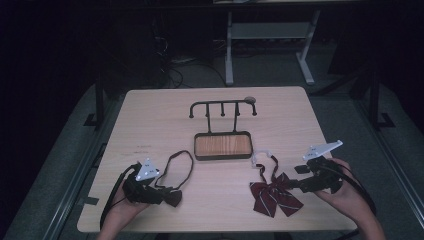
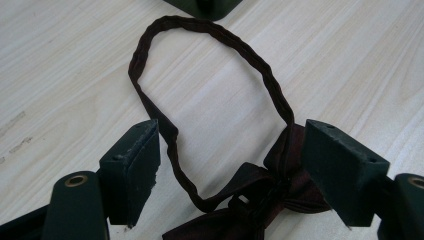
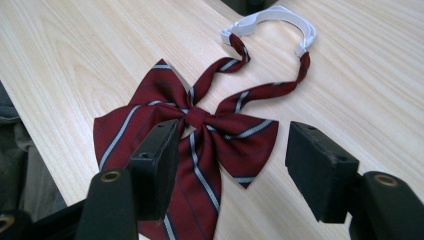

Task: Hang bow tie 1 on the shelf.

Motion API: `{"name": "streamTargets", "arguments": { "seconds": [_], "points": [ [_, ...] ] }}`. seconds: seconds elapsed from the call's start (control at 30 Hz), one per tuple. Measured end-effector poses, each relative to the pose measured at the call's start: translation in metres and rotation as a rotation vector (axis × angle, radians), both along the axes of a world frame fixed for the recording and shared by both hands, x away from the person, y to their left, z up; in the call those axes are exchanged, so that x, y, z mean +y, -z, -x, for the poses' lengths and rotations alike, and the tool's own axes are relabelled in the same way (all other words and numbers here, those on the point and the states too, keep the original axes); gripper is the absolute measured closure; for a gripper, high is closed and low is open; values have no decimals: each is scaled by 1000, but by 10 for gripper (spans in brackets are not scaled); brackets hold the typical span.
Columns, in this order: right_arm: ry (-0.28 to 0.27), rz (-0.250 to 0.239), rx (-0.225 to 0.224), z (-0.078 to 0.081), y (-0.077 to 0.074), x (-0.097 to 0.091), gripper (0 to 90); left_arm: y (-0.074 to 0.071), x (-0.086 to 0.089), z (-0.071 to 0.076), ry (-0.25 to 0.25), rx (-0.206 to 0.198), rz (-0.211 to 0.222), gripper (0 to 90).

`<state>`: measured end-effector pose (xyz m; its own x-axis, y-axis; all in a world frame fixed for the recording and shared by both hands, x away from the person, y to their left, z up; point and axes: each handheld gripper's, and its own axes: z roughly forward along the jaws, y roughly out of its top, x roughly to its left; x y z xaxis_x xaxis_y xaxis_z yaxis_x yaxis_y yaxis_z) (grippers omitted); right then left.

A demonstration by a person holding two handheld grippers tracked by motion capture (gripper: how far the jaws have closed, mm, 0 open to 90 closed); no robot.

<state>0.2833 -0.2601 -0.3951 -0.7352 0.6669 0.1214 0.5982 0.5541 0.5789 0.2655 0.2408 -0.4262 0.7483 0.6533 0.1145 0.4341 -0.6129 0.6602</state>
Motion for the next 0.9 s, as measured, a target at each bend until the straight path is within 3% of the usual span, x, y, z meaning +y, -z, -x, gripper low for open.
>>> {"name": "streamTargets", "arguments": {
  "seconds": [0.43, 0.9],
  "points": [
    [-11, 56, 20, -23, -9, 17, 442, 0, 1, 0, -4, 0, 1, 244],
    [-32, 83, 54, -48, -13, 27, 443, 0, 2, 0, -7, -5, 8, 244]
  ]
}}
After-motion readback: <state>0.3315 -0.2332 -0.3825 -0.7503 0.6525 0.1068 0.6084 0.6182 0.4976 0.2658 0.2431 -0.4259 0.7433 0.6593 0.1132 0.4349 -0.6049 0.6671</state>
